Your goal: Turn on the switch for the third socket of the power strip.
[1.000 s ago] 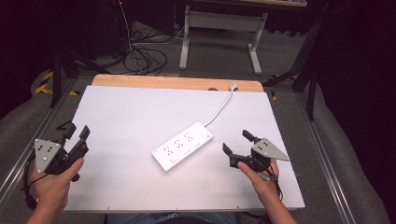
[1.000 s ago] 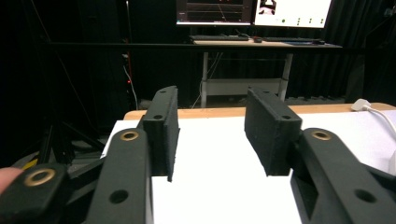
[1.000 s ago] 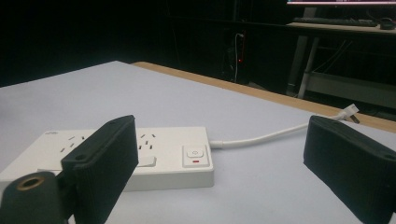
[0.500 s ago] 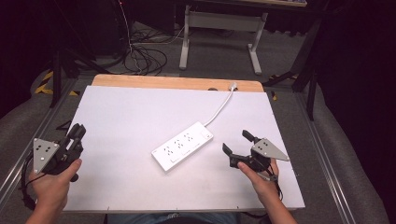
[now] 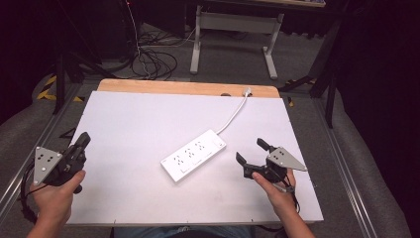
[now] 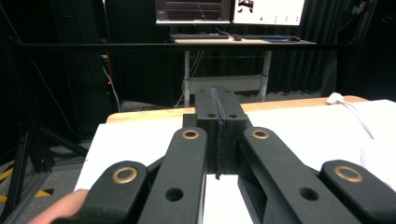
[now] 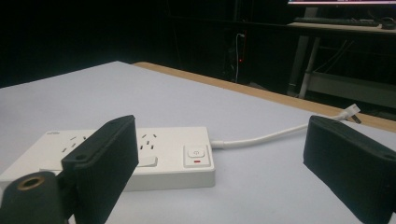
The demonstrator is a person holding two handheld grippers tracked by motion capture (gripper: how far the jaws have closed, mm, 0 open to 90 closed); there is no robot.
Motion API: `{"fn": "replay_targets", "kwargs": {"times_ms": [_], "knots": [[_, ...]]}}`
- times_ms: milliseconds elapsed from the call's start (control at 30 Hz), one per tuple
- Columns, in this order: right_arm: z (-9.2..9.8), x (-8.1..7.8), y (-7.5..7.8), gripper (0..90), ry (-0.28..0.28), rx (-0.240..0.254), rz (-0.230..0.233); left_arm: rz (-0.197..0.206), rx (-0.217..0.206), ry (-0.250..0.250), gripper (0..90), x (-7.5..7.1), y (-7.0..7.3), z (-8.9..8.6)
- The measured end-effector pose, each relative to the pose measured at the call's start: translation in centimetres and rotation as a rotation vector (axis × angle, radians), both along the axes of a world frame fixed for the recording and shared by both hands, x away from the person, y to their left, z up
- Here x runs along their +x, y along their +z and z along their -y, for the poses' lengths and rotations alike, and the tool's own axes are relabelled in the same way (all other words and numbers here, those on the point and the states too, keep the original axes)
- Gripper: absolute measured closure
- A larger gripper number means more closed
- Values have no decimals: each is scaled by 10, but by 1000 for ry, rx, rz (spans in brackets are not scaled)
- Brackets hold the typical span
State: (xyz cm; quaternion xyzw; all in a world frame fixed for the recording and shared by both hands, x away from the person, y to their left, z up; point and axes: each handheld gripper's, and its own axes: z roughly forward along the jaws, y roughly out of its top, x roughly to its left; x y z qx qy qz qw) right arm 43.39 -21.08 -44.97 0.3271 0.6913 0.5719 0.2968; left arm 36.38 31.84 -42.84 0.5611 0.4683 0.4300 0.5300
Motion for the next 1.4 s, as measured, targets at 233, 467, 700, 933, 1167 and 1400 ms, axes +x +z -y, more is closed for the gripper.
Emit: {"fn": "replay_targets", "kwargs": {"times_ms": [233, 467, 700, 933, 1167, 1400], "knots": [[0, 0, 0, 105, 1, 1, -1, -10, -3, -21, 898, -1, 3, 0], [1, 0, 0, 105, 1, 1, -1, -16, 8, -44, 898, -1, 4, 2], [1, 0, 0, 105, 1, -2, 1, -13, 30, -82, 899, -2, 6, 7], [2, -1, 0, 105, -2, 2, -1, -18, 42, -128, 899, 0, 6, 13], [3, -3, 0, 105, -7, 6, 0, -28, 44, -162, 899, 3, 5, 17], [6, -4, 0, 105, -16, 4, -1, -29, 62, -186, 899, 5, 5, 21]]}}
